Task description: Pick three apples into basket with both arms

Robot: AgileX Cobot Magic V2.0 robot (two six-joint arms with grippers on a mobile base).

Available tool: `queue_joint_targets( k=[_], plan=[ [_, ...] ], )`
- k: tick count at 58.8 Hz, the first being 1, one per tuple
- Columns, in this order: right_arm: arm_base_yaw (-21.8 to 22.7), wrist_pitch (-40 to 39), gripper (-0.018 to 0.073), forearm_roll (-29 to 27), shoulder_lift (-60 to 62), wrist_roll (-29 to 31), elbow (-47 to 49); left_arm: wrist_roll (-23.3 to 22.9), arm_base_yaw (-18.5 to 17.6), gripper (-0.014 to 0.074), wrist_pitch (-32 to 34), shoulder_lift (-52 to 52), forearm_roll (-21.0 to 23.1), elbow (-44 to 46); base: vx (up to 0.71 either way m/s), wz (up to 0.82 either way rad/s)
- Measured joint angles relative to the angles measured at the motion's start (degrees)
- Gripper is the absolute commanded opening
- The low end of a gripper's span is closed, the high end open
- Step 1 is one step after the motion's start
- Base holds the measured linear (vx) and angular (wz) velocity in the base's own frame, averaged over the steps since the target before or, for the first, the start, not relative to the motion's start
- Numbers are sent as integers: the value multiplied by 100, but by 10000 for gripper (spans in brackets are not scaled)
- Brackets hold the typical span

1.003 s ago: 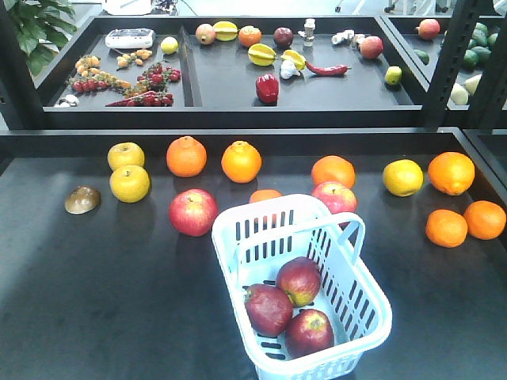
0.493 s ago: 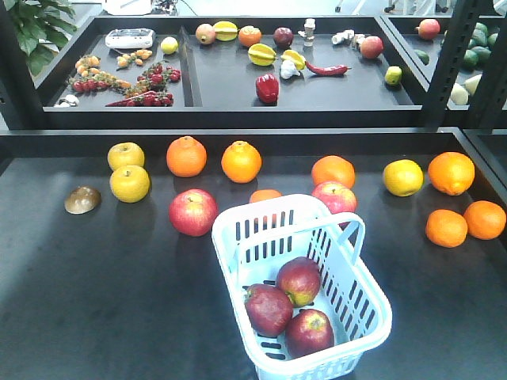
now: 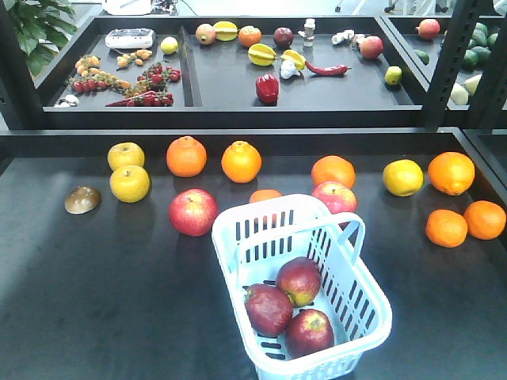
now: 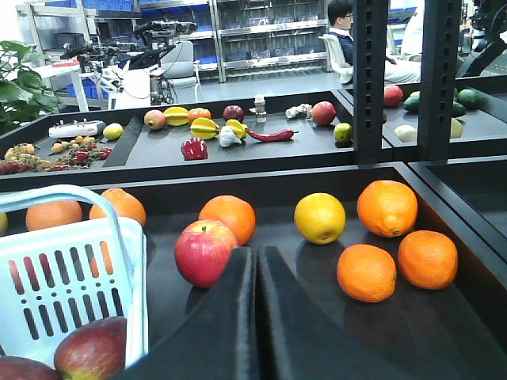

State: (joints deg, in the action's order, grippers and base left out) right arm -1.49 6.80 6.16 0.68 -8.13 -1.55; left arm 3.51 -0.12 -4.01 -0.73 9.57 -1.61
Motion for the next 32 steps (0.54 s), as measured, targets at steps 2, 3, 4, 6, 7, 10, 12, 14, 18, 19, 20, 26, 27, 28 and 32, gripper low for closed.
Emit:
queue_joint_targets(
  k=[2, 3, 4, 6, 7, 10, 12, 14, 18, 19, 20, 26, 27, 28, 32],
  plan=[
    [0, 0, -5, 0, 0, 0, 0, 0, 0, -6, 0, 0, 0, 0, 0, 0],
    [0, 0, -5, 0, 0, 0, 0, 0, 0, -6, 0, 0, 0, 0, 0, 0],
    [0, 0, -5, 0, 0, -1, 0, 0, 0, -6, 0, 0, 0, 0, 0, 0],
    [0, 0, -5, 0, 0, -1, 0, 0, 0, -6, 0, 0, 0, 0, 0, 0],
    [0, 0, -5, 0, 0, -1, 0, 0, 0, -6, 0, 0, 0, 0, 0, 0],
    [0, 0, -5, 0, 0, -1, 0, 0, 0, -6, 0, 0, 0, 0, 0, 0],
    [0, 0, -5, 0, 0, -6, 0, 0, 0, -6, 0, 0, 0, 0, 0, 0],
    [0, 0, -5, 0, 0, -6, 0, 0, 0, -6, 0, 0, 0, 0, 0, 0],
    [0, 0, -5, 0, 0, -6, 0, 0, 0, -6, 0, 0, 0, 0, 0, 0],
    [0, 0, -5, 0, 0, -6, 0, 0, 0, -6, 0, 0, 0, 0, 0, 0],
    [0, 0, -5, 0, 0, -6, 0, 0, 0, -6, 0, 0, 0, 0, 0, 0],
    [0, 0, -5, 0, 0, -6, 0, 0, 0, -6, 0, 0, 0, 0, 0, 0],
    [0, 0, -5, 0, 0, -6, 0, 0, 0, -6, 0, 0, 0, 0, 0, 0],
    [0, 0, -5, 0, 0, -6, 0, 0, 0, -6, 0, 0, 0, 0, 0, 0],
    [0, 0, -5, 0, 0, -6, 0, 0, 0, -6, 0, 0, 0, 0, 0, 0]
  ],
)
